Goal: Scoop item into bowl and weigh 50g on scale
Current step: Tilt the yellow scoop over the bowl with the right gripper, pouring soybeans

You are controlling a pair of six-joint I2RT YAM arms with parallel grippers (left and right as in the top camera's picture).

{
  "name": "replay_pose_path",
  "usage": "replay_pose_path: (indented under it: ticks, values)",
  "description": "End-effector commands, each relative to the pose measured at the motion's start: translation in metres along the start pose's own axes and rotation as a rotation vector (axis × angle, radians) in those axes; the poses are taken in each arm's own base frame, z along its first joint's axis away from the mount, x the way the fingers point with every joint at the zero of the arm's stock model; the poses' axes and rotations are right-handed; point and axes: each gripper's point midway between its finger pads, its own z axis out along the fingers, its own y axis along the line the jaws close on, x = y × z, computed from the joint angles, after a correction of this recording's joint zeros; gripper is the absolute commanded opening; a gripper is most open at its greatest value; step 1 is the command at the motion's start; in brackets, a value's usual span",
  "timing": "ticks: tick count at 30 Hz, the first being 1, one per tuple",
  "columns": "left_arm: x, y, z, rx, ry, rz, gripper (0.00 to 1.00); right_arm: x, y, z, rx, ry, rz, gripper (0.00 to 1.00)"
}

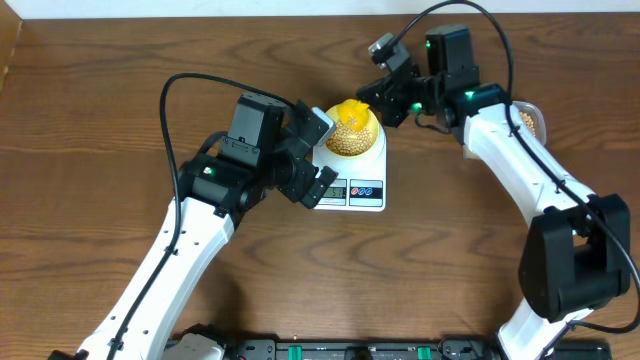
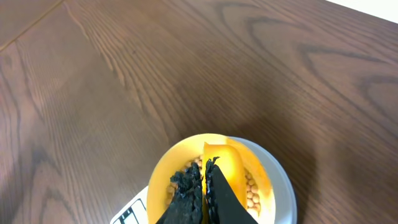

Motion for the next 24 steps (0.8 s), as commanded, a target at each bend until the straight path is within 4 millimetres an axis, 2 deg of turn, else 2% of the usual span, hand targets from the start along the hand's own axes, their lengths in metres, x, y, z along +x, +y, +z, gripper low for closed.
replay_pose_path:
  ticks: [1,6,15,24]
  values:
    - [0.004,-0.001,0.003,0.012,0.011,0.011,0.97,0.001,0.001,0.003,0.009,0.009,-0.025,0.01]
    - [0.004,-0.001,0.003,0.012,0.011,0.011,0.98,0.004,-0.006,0.004,0.062,0.03,-0.065,0.01]
    - [0.004,-0.001,0.003,0.012,0.011,0.011,0.98,0.009,-0.006,0.006,0.06,0.039,-0.076,0.01]
    - [0.004,-0.001,0.003,0.012,0.011,0.011,0.98,0.02,-0.003,0.018,0.041,0.068,-0.072,0.01]
